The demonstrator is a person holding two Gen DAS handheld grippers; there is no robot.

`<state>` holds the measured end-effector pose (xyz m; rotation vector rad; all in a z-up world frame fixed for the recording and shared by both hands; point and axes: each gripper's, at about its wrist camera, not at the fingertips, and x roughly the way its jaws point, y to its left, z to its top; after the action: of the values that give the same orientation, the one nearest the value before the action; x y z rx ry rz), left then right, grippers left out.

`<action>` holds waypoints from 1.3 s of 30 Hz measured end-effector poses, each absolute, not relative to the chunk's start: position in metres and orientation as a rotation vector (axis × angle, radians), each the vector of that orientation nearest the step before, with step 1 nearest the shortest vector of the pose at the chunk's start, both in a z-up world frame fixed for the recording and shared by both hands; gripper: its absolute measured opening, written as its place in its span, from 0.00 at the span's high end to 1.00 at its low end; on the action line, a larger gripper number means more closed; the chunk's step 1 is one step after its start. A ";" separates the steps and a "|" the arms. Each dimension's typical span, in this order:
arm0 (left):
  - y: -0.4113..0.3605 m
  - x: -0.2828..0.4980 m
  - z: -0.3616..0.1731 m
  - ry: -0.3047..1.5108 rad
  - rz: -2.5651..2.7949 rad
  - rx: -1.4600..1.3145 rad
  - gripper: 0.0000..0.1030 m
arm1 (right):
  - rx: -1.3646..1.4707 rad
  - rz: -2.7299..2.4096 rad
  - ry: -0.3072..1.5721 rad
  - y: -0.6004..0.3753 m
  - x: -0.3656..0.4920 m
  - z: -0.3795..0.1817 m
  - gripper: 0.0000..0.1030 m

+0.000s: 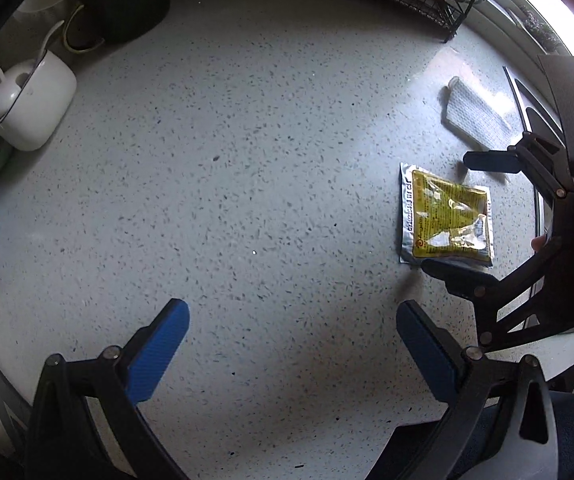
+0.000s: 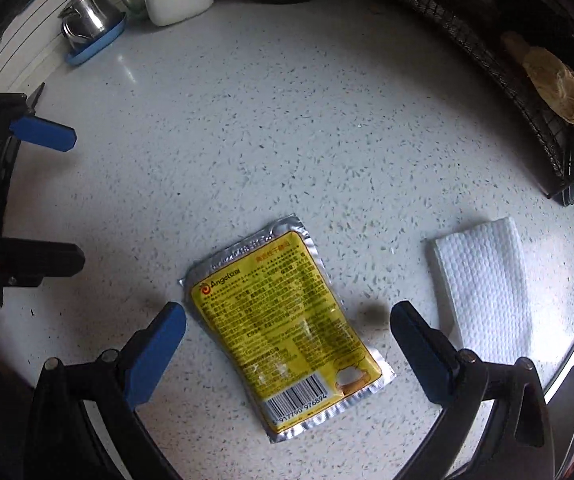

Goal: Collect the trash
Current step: 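Move the right tool toward the yellow foil packet on the counter, then close the right tool on the yellow foil packet and lift it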

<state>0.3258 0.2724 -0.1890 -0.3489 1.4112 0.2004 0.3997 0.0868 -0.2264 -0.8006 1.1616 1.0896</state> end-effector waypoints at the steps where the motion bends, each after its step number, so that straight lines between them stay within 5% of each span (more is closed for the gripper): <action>1: 0.274 0.327 -0.191 1.414 0.198 -0.351 0.00 | -0.808 1.092 1.160 0.089 0.399 -0.227 0.01; 7: 0.274 0.328 -0.200 1.429 0.192 -0.367 0.00 | -0.859 1.131 1.113 0.106 0.386 -0.227 0.02; 12: 0.274 0.321 -0.199 1.416 0.196 -0.384 0.00 | -0.886 1.208 1.066 0.118 0.359 -0.215 0.49; 18: 0.276 0.309 -0.195 1.401 0.216 -0.390 0.00 | -0.851 1.204 1.050 0.121 0.342 -0.211 0.63; 26: 0.255 0.323 -0.173 1.358 0.169 -0.344 0.00 | -0.633 1.055 1.117 0.088 0.345 -0.191 0.66; 39: 0.177 0.449 -0.167 1.325 -0.093 -0.210 0.00 | -0.318 0.657 1.142 -0.006 0.388 -0.149 0.65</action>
<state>0.4494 0.1768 -0.1666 -0.2096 1.3251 -0.0925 0.3881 -0.0057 -0.1490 -0.3178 1.1416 0.6571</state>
